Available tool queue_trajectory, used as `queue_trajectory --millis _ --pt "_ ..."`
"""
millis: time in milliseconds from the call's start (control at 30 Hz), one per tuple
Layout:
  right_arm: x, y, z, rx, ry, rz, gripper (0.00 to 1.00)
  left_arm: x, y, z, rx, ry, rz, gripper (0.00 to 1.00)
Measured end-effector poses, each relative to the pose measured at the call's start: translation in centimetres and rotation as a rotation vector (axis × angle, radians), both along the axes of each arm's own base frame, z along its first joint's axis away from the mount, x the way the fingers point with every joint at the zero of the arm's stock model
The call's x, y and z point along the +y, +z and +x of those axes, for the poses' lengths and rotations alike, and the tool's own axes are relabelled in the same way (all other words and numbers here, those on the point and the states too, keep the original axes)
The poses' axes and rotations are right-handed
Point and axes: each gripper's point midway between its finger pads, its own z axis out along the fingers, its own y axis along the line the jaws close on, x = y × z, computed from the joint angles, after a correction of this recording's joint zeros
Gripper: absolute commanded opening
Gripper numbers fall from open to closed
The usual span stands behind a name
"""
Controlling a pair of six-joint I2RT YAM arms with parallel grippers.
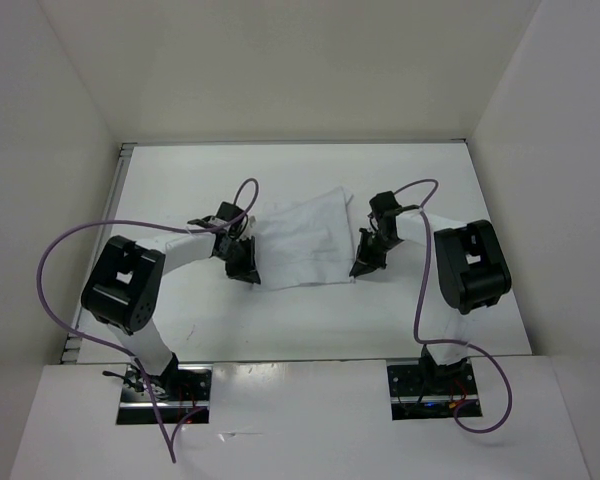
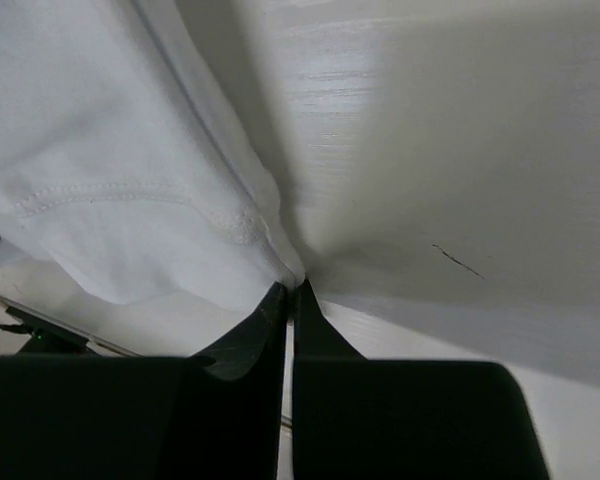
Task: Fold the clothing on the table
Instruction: Flatten the skirt out
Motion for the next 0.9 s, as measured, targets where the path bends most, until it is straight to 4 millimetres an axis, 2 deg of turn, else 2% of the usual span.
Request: queue_trajectory --millis 100,133,200,233,300,367,400,467,500,533,600,667,800,900 --pt "-0.5 0.8 0.6 -0.032 -0.007 -0.035 0.0 -0.4 1.4 0.9 -0.021 -0.018 0.0 0.0" --pt "-0.6 1.5 1.1 -0.048 -0.011 -0.049 0.0 -0.7 2.3 1.7 -0.043 -0.024 -0.007 0.0" --pt "-0.7 4.6 3.5 -0.134 -0.018 -0.071 0.0 -1.5 5.5 4.3 -0.114 -0.025 -0.032 0.0" --pt "-0.6 6.9 5.6 -0.211 -0.023 -0.074 0.0 -1.9 8.0 6.5 -0.183 -0.028 -0.055 0.0" --pt "-0.4 13.3 10.2 -0.409 -0.034 -0.074 0.0 -2.2 13.7 11.2 -0.334 -0.015 -0.103 0.0" --pt "-0.4 20.6 14.2 -0.62 -0.055 -0.071 0.0 -2.3 20.1 16.3 -0.501 -0.001 -0.15 0.0" --pt "-0.6 25.0 15.7 -0.732 -0.068 -0.067 0.0 -2.3 23.6 18.7 -0.596 -0.004 -0.175 0.0" --pt "-1.2 31.6 17.3 -0.899 -0.094 -0.06 0.0 -2.0 28.9 21.5 -0.722 -0.004 -0.217 0.0" --pt "-1.6 34.3 17.5 -0.965 -0.108 -0.059 0.0 -1.8 31.3 22.6 -0.782 -0.008 -0.239 0.0" --pt "-2.0 36.3 17.4 -1.012 -0.118 -0.058 0.0 -1.6 32.8 23.0 -0.817 -0.015 -0.254 0.0" --pt "-2.6 38.2 16.5 -1.058 -0.128 -0.061 0.0 -1.6 34.2 22.6 -0.848 -0.043 -0.276 0.0" --pt "-3.1 37.8 15.1 -1.051 -0.128 -0.073 0.0 -2.1 33.6 21.2 -0.826 -0.08 -0.303 0.0" --pt "-3.9 34.6 11.3 -0.972 -0.109 -0.095 0.0 -2.7 28.8 15.9 -0.658 -0.142 -0.355 0.0" --pt "-4.4 32.6 7.7 -0.919 -0.087 -0.095 0.0 -2.9 26.6 11.0 -0.566 -0.182 -0.395 0.01"
